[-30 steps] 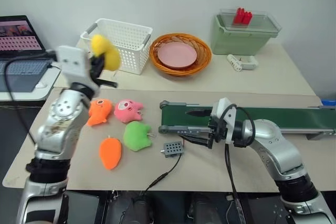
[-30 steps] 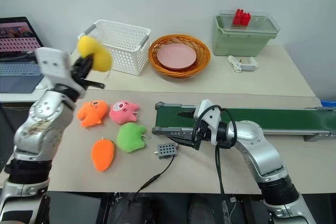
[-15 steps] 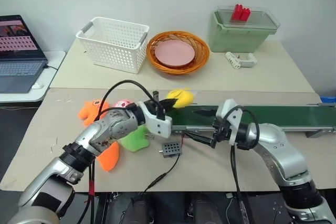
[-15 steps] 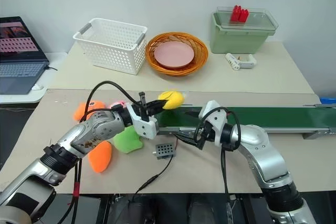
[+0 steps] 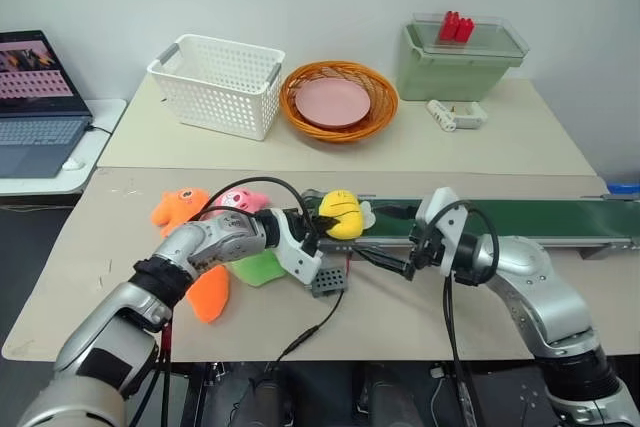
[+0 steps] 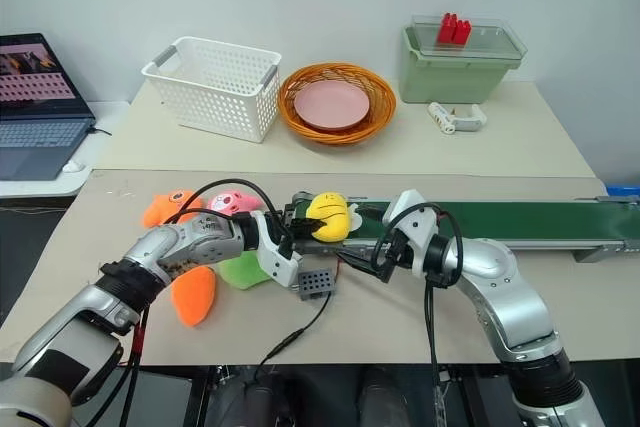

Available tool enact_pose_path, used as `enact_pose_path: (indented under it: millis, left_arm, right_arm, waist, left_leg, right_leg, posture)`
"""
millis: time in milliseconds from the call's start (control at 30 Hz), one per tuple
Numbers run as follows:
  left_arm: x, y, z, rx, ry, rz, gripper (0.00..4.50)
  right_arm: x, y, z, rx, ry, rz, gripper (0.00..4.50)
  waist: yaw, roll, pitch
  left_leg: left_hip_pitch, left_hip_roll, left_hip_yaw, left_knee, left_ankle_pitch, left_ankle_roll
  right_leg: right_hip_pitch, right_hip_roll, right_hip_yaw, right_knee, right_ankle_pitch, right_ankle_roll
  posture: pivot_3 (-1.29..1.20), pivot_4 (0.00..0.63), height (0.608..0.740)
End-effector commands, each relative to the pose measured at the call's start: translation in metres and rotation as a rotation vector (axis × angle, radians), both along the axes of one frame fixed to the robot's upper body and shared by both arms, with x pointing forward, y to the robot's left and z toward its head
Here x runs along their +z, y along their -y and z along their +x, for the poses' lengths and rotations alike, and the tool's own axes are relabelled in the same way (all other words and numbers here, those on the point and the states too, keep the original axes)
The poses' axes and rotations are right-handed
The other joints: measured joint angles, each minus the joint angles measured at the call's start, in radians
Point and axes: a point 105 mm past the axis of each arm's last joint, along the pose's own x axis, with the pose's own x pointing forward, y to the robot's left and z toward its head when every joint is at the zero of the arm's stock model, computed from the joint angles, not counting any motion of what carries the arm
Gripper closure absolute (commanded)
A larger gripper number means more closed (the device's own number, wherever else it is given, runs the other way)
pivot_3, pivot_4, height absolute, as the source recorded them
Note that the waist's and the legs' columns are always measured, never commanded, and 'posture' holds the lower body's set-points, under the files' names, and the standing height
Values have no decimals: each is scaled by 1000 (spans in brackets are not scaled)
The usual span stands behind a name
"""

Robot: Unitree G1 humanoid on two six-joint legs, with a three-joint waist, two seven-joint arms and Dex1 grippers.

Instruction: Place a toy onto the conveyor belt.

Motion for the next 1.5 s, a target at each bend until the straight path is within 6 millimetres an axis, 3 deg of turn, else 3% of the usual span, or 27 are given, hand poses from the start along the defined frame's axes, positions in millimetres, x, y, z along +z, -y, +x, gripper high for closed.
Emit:
enact_pose_path:
  millis: [33,300,333,367,600,967,1367,1500]
  left_arm:
    - [-6,-10,17,92,-2,45,4469]
    - [-4,-9,24,111,0,32,4469]
    - [-3,-8,23,106,-1,28,3775]
    - [-2,-7,22,99,-5,21,3603]
    - [11,2,18,63,37,-35,1120]
    - [21,1,15,63,35,-63,1120]
    - [40,-32,6,134,27,-86,1120]
    - [59,-46,11,258,-31,-261,1120]
  right_arm:
    - [12,2,-4,-2,50,9,0]
    - [13,3,-3,-6,51,5,0]
    - [13,3,-3,-6,51,4,0]
    - [13,3,-3,-5,51,4,0]
    - [11,2,-2,-4,47,-1,0]
    - [10,1,0,-6,46,1,0]
    - [8,-1,4,7,44,-5,0]
    - [8,-2,4,16,42,-7,0]
  waist:
    - [0,0,0]
    - [-4,0,0]
    - [-4,0,0]
    - [-4,0,0]
    - [-3,0,0]
    - [-3,0,0]
    - [-2,0,0]
    - [-2,0,0]
  left_leg:
    - [0,0,0,0,0,0]
    - [2,0,1,1,-2,7]
    - [2,0,1,1,-2,7]
    - [2,0,1,1,-2,7]
    - [2,0,2,1,-1,5]
    - [2,0,2,2,1,2]
    - [2,0,2,4,1,2]
    - [1,0,2,7,1,2]
  right_leg:
    - [0,0,0,0,0,0]
    - [1,0,2,2,3,-1]
    - [1,0,2,2,3,-1]
    - [1,0,2,2,3,-1]
    - [1,0,2,2,3,-1]
    - [1,0,2,2,3,-1]
    - [0,-1,2,6,3,-1]
    - [0,-2,3,13,3,0]
  posture:
    - [0,150,740]
    - [0,150,740]
    - [0,150,740]
    - [0,150,740]
    - [0,150,740]
    - [0,150,740]
    - [0,150,740]
    - [0,150,740]
